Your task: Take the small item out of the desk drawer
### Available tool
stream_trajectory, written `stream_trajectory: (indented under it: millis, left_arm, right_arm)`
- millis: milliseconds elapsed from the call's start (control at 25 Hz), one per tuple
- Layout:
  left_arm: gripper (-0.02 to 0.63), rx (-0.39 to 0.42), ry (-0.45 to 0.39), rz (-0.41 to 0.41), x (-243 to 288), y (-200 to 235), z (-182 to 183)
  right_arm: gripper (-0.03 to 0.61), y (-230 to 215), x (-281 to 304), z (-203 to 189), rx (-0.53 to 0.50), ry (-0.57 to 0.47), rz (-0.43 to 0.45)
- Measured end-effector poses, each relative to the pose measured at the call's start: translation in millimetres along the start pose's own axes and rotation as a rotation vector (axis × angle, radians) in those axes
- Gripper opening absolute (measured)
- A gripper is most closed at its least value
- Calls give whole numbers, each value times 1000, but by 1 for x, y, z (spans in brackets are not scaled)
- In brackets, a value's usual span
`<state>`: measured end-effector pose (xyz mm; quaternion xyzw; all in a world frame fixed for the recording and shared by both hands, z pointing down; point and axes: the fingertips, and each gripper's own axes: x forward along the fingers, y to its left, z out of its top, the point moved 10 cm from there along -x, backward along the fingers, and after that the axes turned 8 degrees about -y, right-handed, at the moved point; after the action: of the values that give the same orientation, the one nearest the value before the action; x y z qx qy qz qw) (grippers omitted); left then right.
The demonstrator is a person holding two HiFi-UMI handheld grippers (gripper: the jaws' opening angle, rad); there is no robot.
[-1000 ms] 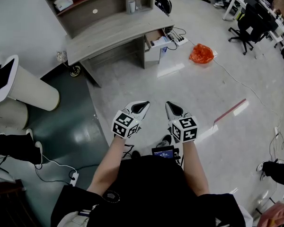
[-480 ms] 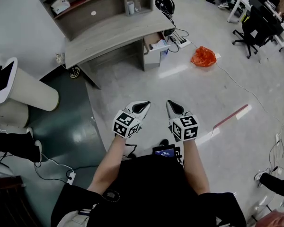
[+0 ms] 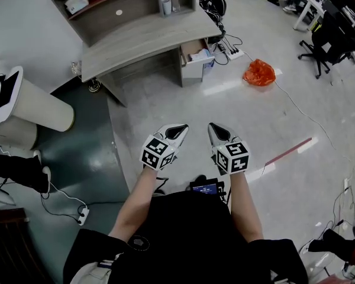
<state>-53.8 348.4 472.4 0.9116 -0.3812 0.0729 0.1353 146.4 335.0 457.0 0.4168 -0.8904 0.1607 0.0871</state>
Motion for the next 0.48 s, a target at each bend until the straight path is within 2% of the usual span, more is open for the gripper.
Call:
stream_trajectory:
  millis: [480]
  left_arm:
    - [0, -6, -7, 64, 31, -10, 4]
  right_arm:
    - [-2, -41, -1, 3, 15, -2, 48]
